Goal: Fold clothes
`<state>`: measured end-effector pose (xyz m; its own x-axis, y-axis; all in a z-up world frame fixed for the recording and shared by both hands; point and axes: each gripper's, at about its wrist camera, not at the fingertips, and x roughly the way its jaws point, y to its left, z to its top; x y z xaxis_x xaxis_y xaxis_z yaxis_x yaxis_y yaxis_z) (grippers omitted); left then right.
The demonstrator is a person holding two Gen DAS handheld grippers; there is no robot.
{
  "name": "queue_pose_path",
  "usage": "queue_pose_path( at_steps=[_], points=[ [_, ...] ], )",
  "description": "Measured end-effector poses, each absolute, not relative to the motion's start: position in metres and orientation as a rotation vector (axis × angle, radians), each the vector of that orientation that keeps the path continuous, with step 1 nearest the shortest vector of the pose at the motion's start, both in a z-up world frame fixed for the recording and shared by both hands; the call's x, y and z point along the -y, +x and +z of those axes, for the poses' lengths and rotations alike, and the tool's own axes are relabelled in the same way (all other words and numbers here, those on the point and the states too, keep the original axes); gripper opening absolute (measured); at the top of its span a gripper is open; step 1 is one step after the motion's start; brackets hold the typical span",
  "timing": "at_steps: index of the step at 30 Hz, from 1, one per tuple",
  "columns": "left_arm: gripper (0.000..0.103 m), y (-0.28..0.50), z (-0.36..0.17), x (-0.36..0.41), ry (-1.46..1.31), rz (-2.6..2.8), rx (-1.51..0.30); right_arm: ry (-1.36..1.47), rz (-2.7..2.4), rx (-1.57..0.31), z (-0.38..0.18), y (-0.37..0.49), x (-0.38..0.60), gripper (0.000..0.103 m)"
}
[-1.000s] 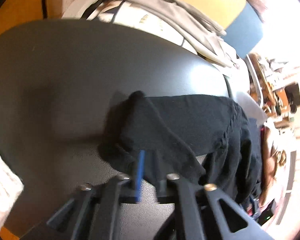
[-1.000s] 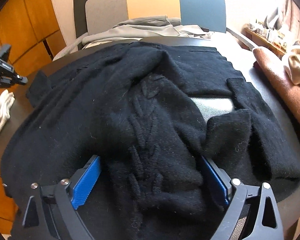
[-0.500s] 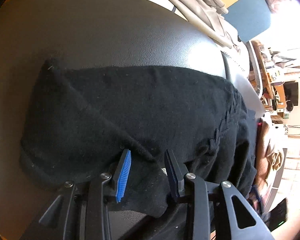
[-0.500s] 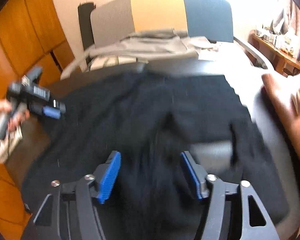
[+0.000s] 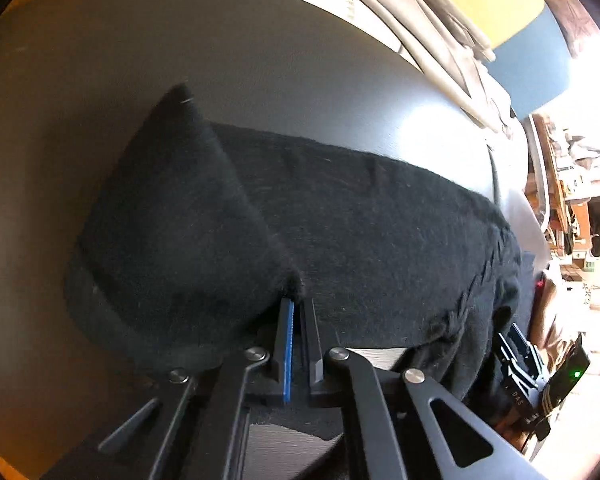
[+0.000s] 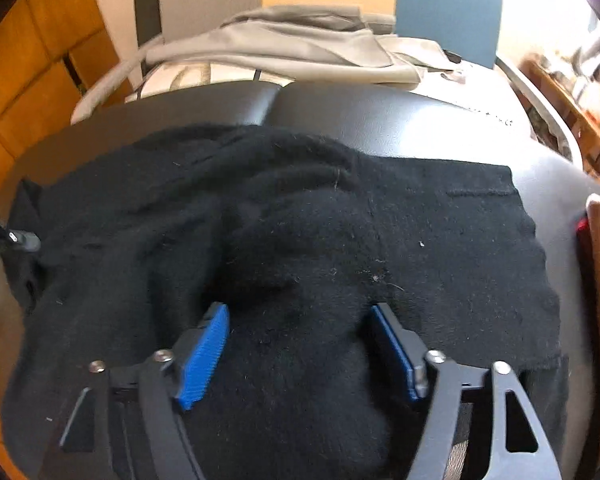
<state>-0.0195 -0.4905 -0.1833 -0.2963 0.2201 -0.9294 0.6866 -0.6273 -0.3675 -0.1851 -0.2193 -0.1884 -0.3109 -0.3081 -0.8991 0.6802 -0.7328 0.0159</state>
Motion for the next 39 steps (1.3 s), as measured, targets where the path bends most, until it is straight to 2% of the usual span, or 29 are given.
queue_pose_path(
  at_steps=[5,14,20,26,29,34,39],
  points=[
    [0.002,0.001,-0.18,0.503,1.61,-1.991,-1.126,1.277,-2.08,-0.632,-0.203,-0.182,0.239,0.094],
    [0.002,0.053,-0.154,0.52,1.656,-2.036,-1.114,1.274,-2.072,-0.654,-0.207,-0.187,0.242,0.098],
    [0.002,0.078,-0.129,0.541,1.671,-1.972,-0.902,1.273,-2.075,-0.661,-0.205,-0.184,0.246,0.098],
    [0.004,0.062,-0.145,0.574,1.664,-1.769,-0.63,1.277,-2.075,-0.672,-0.205,-0.185,0.249,0.1],
    [0.005,0.067,-0.148,0.593,1.625,-1.678,-0.561,1.279,-2.074,-0.678,-0.205,-0.186,0.25,0.101],
    [0.004,0.086,-0.109,0.607,1.398,-1.757,-0.66,1.275,-2.076,-0.685,-0.205,-0.187,0.252,0.103],
    [0.006,0.092,-0.111,0.556,1.431,-2.021,-0.73,1.259,-2.075,-0.679,-0.204,-0.186,0.252,0.103]
  ],
)
